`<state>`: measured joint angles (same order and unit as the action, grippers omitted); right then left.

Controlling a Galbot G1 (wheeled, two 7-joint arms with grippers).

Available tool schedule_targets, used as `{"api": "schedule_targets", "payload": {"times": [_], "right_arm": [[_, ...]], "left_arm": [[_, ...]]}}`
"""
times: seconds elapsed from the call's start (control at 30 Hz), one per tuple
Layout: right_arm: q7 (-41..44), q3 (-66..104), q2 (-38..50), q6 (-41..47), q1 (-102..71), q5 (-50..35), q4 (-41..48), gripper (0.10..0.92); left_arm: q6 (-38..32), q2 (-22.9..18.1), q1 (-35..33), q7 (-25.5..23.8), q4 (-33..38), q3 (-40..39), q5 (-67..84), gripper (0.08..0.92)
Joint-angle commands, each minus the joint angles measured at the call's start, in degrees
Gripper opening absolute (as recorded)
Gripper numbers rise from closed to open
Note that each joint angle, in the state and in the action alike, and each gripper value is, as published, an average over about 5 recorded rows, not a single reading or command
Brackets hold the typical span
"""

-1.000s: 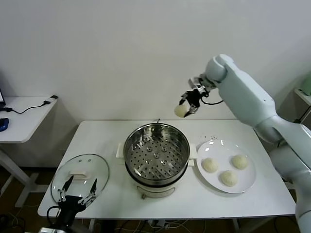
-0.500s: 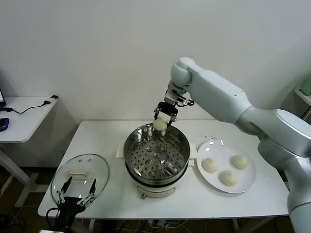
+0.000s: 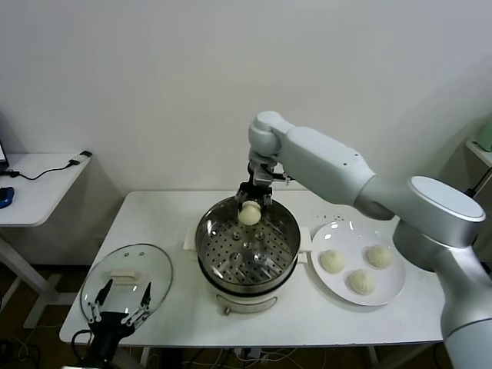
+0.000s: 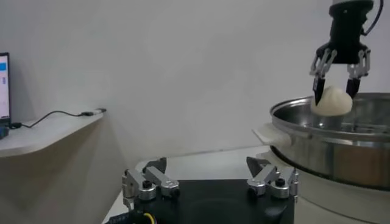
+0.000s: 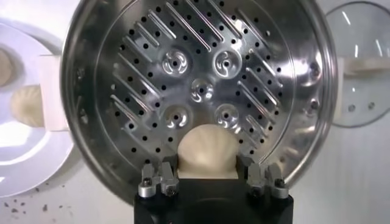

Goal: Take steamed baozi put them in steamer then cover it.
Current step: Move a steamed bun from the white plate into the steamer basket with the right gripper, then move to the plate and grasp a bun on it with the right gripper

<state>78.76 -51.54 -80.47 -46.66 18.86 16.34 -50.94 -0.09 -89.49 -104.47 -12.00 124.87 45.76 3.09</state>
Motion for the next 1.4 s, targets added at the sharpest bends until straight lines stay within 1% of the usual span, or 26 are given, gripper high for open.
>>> {"api": "schedule_targets", "payload": {"times": [0.03, 0.23, 0.5, 0.6, 0.7, 0.77, 0.83, 0.93, 1.03, 1.13, 1.27, 1.4], "right_arm": [[-3.7, 1.1, -2.7, -2.7, -2.8, 6.3, 3.3, 0.619], [-5.0, 2.1, -3.2, -2.3, -3.4, 8.1, 4.2, 0.619], [-4.9, 2.4, -2.6, -0.2, -3.7, 7.8, 3.9, 0.627], [-5.0, 2.7, -2.3, 0.8, -3.9, 7.4, 3.5, 0.674], [-3.1, 2.6, -1.3, 3.7, -3.5, 5.1, 1.5, 0.753], [-0.4, 2.6, -0.1, 7.3, -2.8, 2.8, -1.1, 0.796], [2.1, 2.7, 1.7, 11.1, -1.9, 0.7, -4.2, 0.816], [4.3, 3.2, 5.9, 18.1, 0.0, -4.1, -9.3, 0.822], [5.6, 4.0, 11.6, 28.1, 2.1, -9.2, -14.5, 0.823], [6.5, 5.5, 17.4, 39.4, 3.1, -12.0, -18.4, 0.823], [5.3, 7.2, 24.1, 55.4, 2.4, -17.1, -21.6, 0.823], [0.9, 10.9, 31.2, 64.6, -0.4, -20.0, -26.0, 0.823]], "left_arm": [[-0.5, -0.3, 0.1, 0.6, -0.3, -0.2, -1.7, 0.823], [-0.3, -0.2, 0.3, 0.5, -0.4, -0.4, -1.3, 0.823], [-0.3, -0.2, 0.6, 0.5, -0.9, -0.4, -1.3, 0.823], [-0.3, -0.2, 0.6, 0.4, -1.1, -0.5, -1.3, 0.823], [-0.2, -0.1, 0.6, 0.4, -1.2, -0.5, -1.2, 0.823], [-0.1, 0.0, 0.6, 0.3, -1.2, -0.5, -1.2, 0.823], [0.0, 0.0, 0.7, 0.2, -1.1, -0.5, -1.1, 0.823], [0.1, 0.0, 0.6, 0.1, -0.9, -0.5, -1.0, 0.823], [0.3, 0.1, 0.5, 0.0, -0.6, -0.4, -0.8, 0.823], [0.6, 0.4, 0.5, -0.1, -0.5, -0.4, -0.3, 0.823], [2.1, 1.4, 0.7, -1.0, -0.4, -0.5, 0.4, 0.823], [3.6, 2.1, 0.8, -1.5, 0.5, -0.4, 1.7, 0.823]]}}
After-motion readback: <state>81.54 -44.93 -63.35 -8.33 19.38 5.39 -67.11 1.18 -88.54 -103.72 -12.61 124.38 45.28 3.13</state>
